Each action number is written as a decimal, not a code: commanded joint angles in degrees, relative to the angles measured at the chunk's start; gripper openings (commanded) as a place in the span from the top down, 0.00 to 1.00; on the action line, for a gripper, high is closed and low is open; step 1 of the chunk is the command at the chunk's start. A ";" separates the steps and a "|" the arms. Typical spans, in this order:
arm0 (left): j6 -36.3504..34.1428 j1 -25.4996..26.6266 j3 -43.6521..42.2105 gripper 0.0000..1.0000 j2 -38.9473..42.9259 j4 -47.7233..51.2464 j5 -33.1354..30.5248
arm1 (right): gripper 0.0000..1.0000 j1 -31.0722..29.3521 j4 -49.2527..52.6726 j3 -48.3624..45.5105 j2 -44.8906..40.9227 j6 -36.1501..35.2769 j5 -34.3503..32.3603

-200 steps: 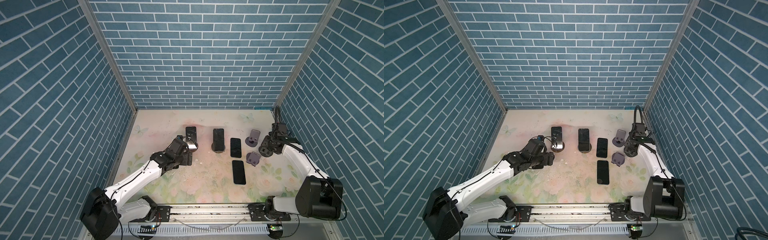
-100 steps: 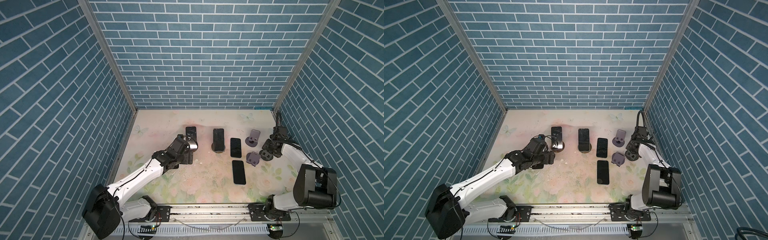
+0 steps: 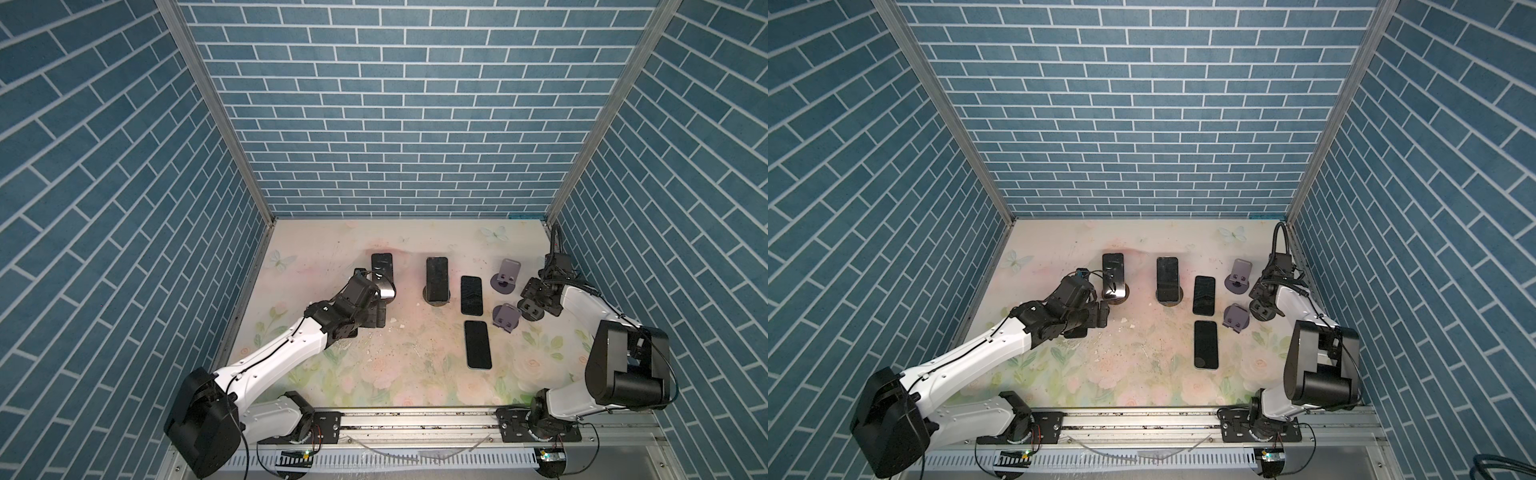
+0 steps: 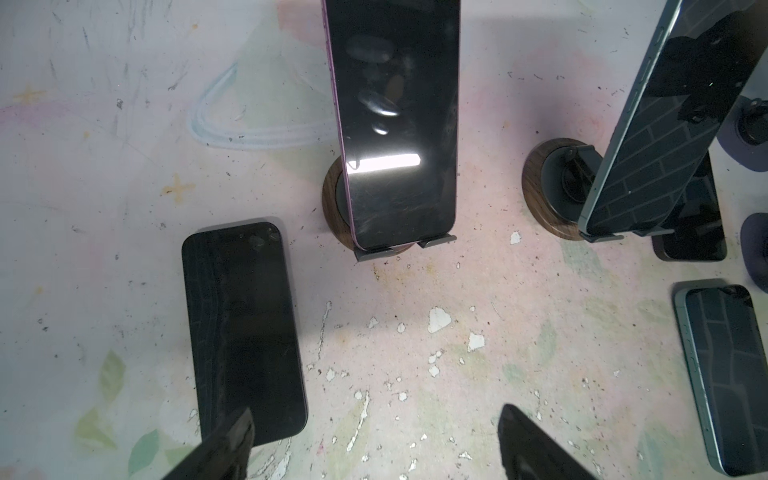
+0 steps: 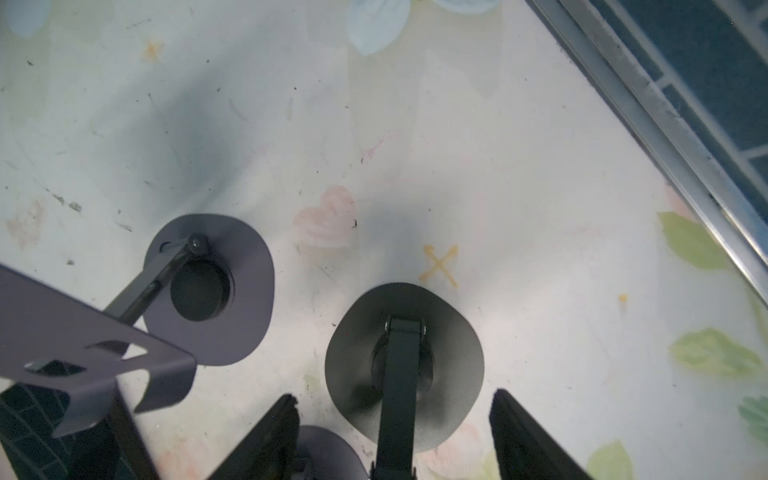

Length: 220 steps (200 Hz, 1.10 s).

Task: Remove the phone from the phone stand
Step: 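Lower the grey stand at the far corner and open the right gripper, then move the right gripper back over the phones while the left gripper reaches the purple-edged phone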

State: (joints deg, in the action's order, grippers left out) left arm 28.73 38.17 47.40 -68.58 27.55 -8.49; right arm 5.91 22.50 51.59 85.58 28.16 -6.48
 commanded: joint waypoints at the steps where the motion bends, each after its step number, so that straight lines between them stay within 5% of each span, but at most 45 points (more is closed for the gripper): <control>1: 0.00 0.24 0.59 0.07 1.19 1.14 -1.66 | 0.16 0.15 2.31 -0.31 -1.79 -0.14 -0.12; 31: 0.04 0.24 -0.15 0.07 2.23 0.86 -2.65 | 0.02 0.18 4.39 0.50 -6.38 -0.04 -0.64; 104: -1.02 0.24 1.29 0.04 2.44 1.92 -6.23 | 0.02 -1.23 12.91 4.02 -16.68 -0.92 3.72; 220: -2.82 0.24 12.37 0.02 -8.30 4.24 -10.20 | 0.02 -20.77 16.50 8.58 -20.04 2.95 8.58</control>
State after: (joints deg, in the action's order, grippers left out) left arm 25.96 38.17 57.54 -74.63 29.91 -16.99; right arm -11.70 37.80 58.35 64.71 28.60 1.63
